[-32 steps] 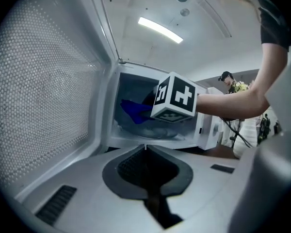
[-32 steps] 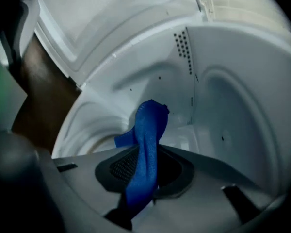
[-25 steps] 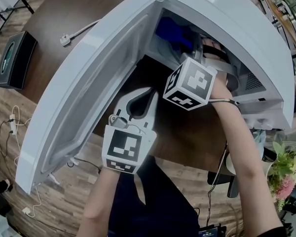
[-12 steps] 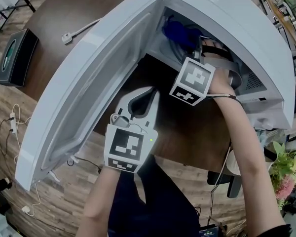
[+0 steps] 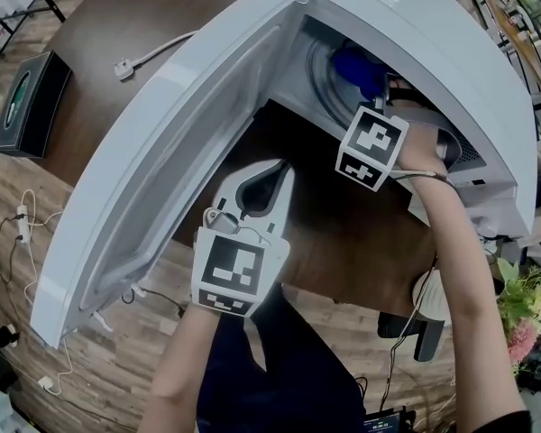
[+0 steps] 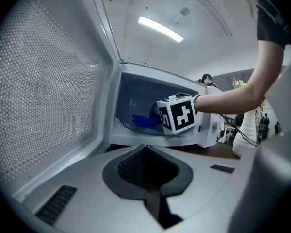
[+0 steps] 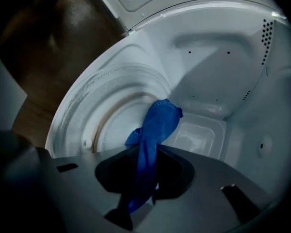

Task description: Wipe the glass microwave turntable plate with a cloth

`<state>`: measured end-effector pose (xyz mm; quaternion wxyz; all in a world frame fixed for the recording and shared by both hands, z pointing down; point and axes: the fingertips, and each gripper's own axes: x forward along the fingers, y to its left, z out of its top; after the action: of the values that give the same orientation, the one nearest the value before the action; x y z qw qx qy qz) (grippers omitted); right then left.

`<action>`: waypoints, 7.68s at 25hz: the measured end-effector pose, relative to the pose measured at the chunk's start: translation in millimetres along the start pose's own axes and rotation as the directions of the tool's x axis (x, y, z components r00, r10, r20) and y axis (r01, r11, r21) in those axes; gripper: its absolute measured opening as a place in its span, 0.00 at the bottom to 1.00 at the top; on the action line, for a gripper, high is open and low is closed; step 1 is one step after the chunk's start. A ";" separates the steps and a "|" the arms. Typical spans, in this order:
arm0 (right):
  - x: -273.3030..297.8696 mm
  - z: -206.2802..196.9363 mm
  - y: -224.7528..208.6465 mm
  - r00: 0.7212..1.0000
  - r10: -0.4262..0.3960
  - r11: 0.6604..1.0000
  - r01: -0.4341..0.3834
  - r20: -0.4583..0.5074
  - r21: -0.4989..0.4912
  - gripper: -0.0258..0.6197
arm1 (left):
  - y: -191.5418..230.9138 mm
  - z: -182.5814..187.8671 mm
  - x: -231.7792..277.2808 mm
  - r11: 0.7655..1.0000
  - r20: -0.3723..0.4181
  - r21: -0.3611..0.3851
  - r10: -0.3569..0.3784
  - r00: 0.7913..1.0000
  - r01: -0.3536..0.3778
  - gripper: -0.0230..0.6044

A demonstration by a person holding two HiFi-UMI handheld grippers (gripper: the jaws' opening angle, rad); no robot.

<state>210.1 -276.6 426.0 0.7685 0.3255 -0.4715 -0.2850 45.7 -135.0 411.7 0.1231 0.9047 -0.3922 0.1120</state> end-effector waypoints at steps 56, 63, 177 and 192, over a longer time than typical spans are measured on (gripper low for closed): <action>-61.1 23.0 -11.8 0.979 -0.094 0.967 0.046 0.179 0.251 0.16 | 4.1 -8.8 -5.6 0.999 -0.017 -0.033 0.006 1.000 -0.006 0.06; -86.2 50.8 4.8 0.952 -0.119 0.969 0.050 0.282 0.241 0.16 | 7.1 -9.8 -3.3 0.999 -0.023 -0.027 0.016 1.000 -0.017 0.06; -40.3 -69.0 74.8 0.932 0.168 0.904 -0.275 -0.321 -0.326 0.14 | -18.8 -15.8 6.6 0.998 -0.033 -0.025 -0.054 0.998 0.053 0.06; -36.7 -72.9 75.9 0.929 0.178 0.922 -0.272 -0.323 -0.274 0.14 | -21.4 -15.6 -1.4 0.998 -0.038 -0.023 -0.056 0.998 0.055 0.06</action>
<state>272.0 -184.9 439.5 0.8994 0.1805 -0.3359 -0.2138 58.9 -115.0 423.1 0.1436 0.9114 -0.3658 0.1218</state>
